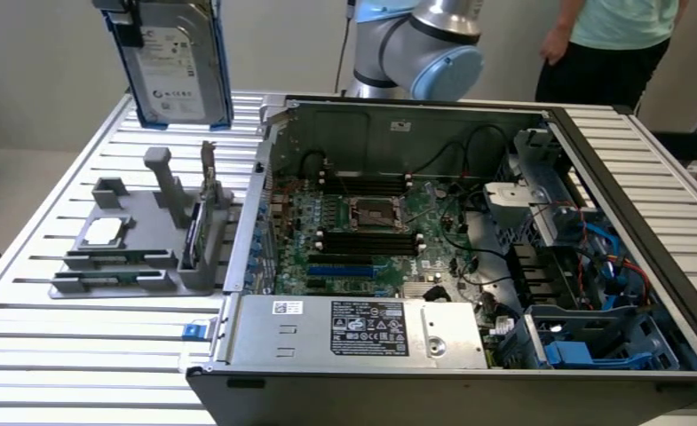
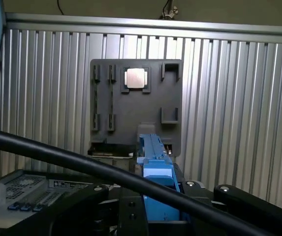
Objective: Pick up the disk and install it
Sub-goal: 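Pick up the disk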
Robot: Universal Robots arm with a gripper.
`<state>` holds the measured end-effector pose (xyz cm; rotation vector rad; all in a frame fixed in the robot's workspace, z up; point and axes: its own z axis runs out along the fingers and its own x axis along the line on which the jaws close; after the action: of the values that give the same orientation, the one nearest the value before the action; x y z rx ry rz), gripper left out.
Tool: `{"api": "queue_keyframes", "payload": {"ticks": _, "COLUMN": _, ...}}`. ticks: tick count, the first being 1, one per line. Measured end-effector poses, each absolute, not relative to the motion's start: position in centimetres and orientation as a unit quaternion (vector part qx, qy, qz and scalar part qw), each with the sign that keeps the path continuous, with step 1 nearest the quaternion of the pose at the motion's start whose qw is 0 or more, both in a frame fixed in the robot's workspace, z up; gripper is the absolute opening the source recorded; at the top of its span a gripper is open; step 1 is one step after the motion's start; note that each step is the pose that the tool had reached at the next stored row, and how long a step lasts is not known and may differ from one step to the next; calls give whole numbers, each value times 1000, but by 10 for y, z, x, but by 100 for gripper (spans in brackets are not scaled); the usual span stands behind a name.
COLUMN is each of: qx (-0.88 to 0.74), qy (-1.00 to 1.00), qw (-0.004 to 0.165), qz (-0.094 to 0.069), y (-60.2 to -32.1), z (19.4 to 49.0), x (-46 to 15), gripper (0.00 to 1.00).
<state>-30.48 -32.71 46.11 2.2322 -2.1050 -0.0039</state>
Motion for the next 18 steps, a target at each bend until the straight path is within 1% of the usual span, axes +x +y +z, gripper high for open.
{"api": "queue_keyframes", "payload": {"ticks": 10, "qx": 727, "qy": -685, "qw": 47, "qz": -9, "y": -340, "z": 472, "x": -259, "gripper": 33}}
{"api": "queue_keyframes", "payload": {"ticks": 18, "qx": 727, "qy": -685, "qw": 51, "qz": -14, "y": -351, "z": 478, "x": -223, "gripper": 33}}
